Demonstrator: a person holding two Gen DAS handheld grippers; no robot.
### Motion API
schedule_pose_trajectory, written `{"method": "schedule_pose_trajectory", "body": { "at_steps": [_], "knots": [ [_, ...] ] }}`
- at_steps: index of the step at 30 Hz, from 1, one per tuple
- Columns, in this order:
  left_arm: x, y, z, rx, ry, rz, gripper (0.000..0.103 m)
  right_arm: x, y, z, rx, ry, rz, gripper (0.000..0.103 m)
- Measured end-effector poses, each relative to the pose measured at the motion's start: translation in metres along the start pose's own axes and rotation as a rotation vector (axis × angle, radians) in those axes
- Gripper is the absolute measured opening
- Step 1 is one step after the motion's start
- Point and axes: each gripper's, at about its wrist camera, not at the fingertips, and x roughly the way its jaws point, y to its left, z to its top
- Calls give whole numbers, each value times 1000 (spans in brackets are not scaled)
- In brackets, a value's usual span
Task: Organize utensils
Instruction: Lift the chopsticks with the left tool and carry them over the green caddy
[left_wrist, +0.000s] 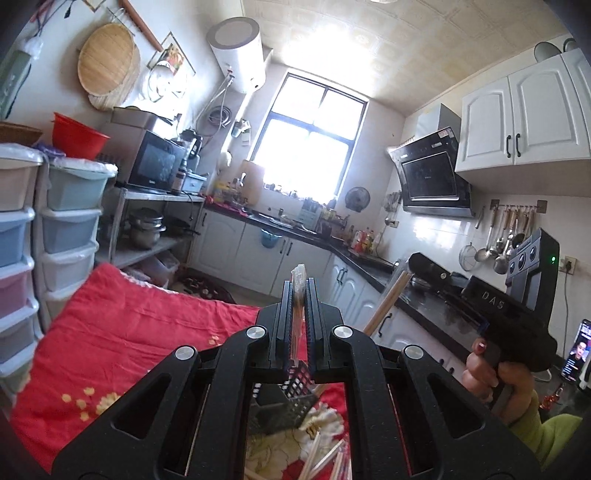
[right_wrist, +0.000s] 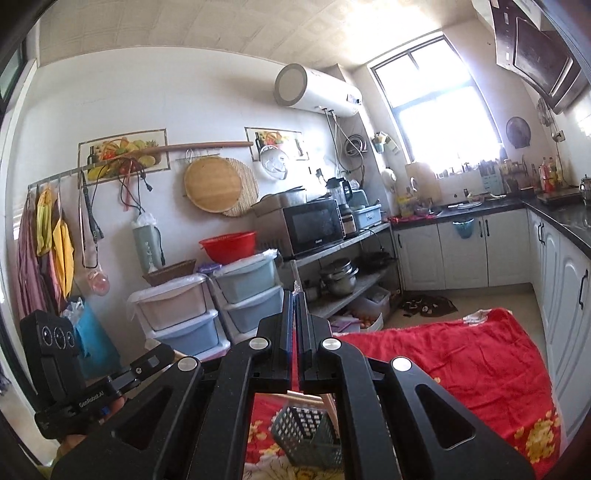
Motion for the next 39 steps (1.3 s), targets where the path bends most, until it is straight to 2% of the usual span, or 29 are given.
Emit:
{"method": "schedule_pose_trajectory", "body": {
  "at_steps": [7, 14, 39],
  "knots": [
    [11, 10, -4, -13, 25, 30, 3, 12, -14, 12, 0, -29, -16, 2],
    [20, 21, -14, -38, 56, 51, 3, 32, -24, 8, 0, -4, -23, 2],
    [58, 36, -58, -93, 193, 69, 4, 75, -56, -53, 103, 170, -93, 2]
  ]
}}
